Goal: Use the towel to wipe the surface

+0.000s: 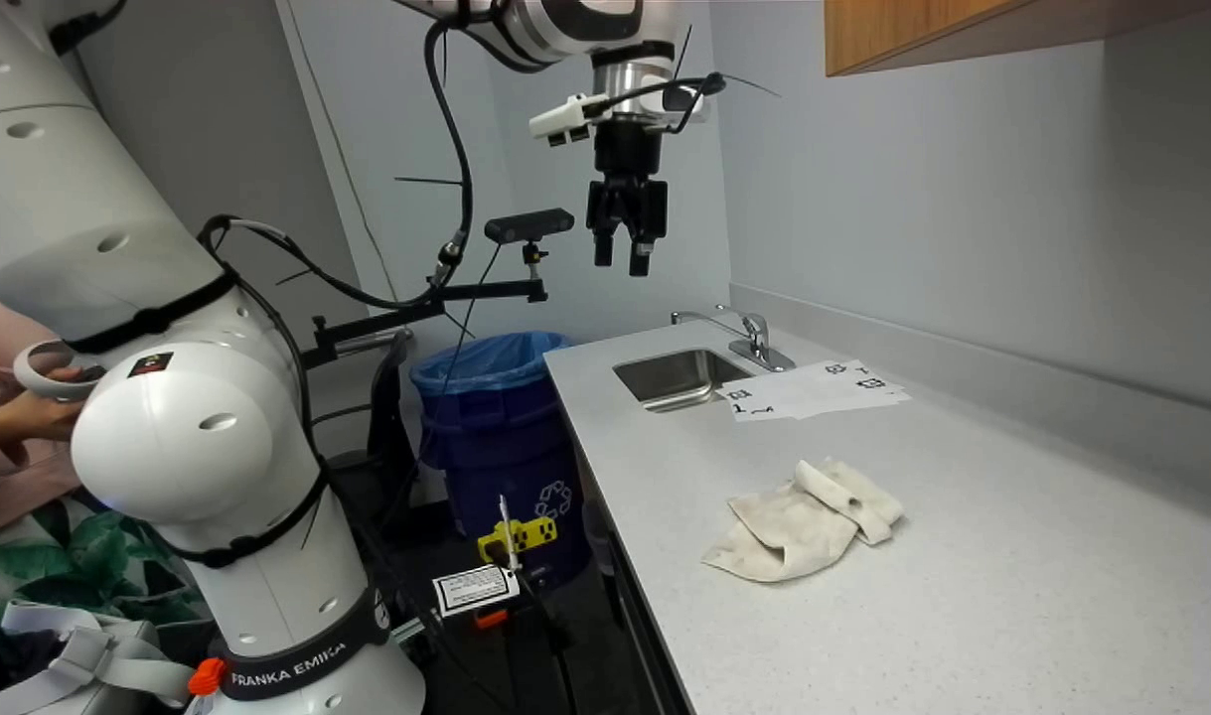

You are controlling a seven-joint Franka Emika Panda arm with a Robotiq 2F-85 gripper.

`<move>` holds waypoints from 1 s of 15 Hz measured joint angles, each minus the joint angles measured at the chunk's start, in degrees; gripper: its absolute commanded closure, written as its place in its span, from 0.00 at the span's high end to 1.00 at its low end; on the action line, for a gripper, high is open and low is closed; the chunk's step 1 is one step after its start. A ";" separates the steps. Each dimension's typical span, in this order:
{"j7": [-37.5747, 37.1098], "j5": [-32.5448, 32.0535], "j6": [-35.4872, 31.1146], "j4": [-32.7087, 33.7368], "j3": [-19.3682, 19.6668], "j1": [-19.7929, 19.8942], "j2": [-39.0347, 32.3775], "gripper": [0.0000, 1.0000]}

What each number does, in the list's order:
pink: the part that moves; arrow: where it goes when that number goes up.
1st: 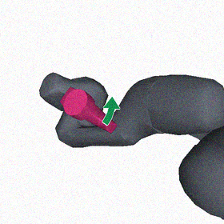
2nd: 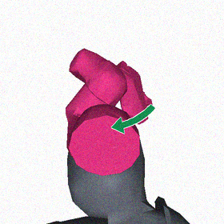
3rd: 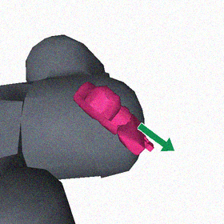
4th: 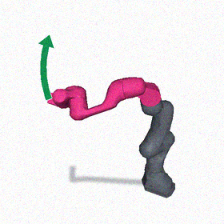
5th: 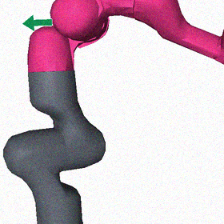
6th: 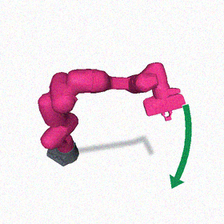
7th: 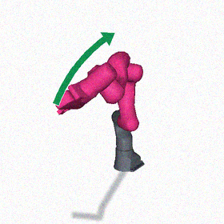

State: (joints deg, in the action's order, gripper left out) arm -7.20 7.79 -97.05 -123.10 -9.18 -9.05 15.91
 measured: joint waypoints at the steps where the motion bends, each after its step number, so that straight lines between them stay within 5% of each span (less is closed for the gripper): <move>1: 0.00 -0.57 -0.34 -0.84 0.21 0.36 0.00 1.00; 9: 0.10 -4.67 -10.23 -8.89 3.74 4.20 -0.29 1.00; 15: 0.10 -5.01 -11.23 -10.06 4.28 4.92 -0.39 1.00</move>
State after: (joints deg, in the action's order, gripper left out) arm -7.10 2.78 -108.29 -133.16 -4.90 -4.14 15.52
